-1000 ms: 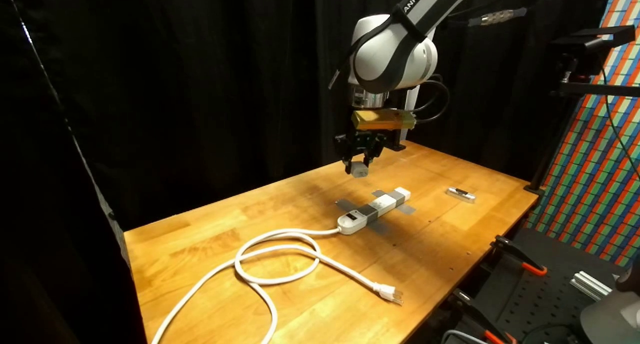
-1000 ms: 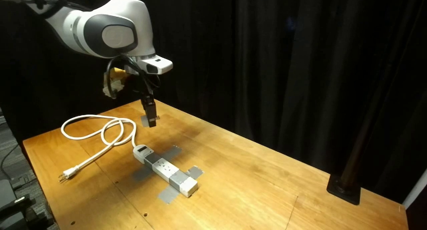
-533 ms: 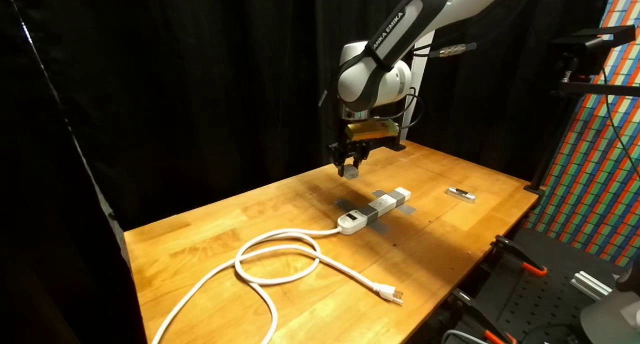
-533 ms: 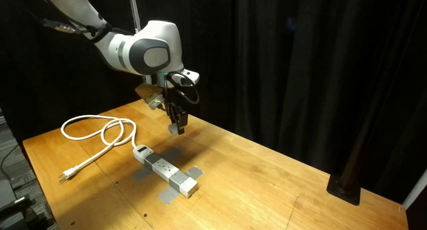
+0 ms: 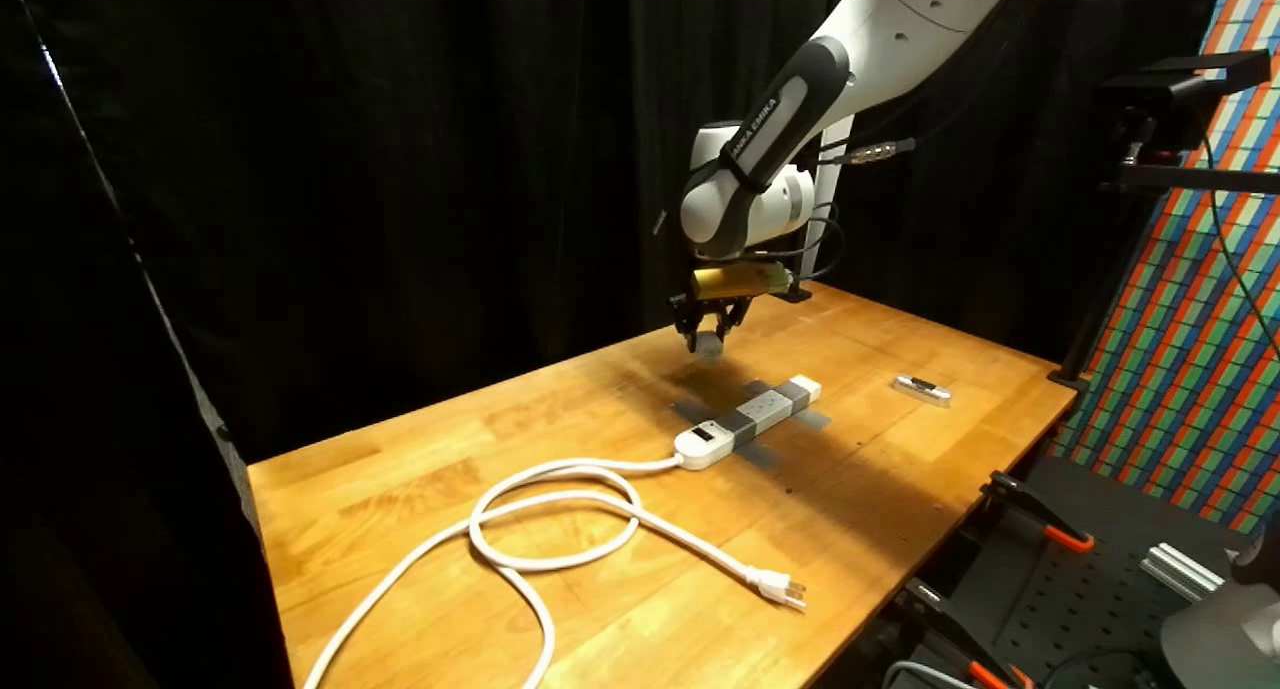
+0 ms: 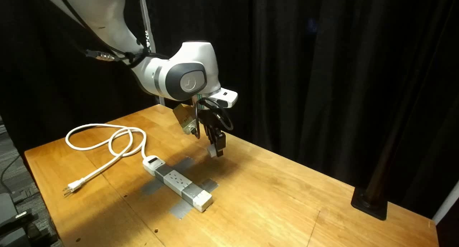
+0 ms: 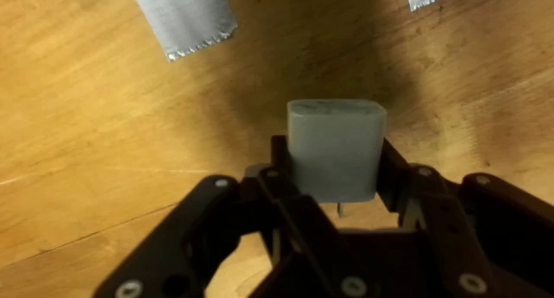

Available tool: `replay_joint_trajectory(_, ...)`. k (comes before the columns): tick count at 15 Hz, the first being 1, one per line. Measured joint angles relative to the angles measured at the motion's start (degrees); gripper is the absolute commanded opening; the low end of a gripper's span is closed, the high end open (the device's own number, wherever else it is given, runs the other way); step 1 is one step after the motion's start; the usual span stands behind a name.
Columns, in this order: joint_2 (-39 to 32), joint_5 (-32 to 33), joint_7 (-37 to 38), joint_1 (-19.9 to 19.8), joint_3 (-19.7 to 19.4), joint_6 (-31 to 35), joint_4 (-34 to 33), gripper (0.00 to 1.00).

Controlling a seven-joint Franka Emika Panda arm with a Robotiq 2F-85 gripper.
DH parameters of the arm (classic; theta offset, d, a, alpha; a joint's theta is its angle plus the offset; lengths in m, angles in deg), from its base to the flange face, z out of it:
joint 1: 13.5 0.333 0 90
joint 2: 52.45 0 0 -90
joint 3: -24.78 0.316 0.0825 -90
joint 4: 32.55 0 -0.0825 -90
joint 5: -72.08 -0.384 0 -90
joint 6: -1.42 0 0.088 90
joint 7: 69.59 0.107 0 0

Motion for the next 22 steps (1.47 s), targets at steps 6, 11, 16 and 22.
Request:
replay_joint_trajectory(6,-3.41,-2.22,-7.55,-2.66,5.02,-0.40,0.35,1.00)
replay_joint_trajectory(11,-2.09,0.41,-9.50,0.54,3.62,13.59,4.97,1.00)
replay_joint_trajectory(16,1.44,0.79,-3.64,13.52,-11.43,34.17,16.54,1.00)
replay_joint_trajectory(22,2.07,-17.75,-0.70,28.64,-21.84,47.21,28.60,1.00)
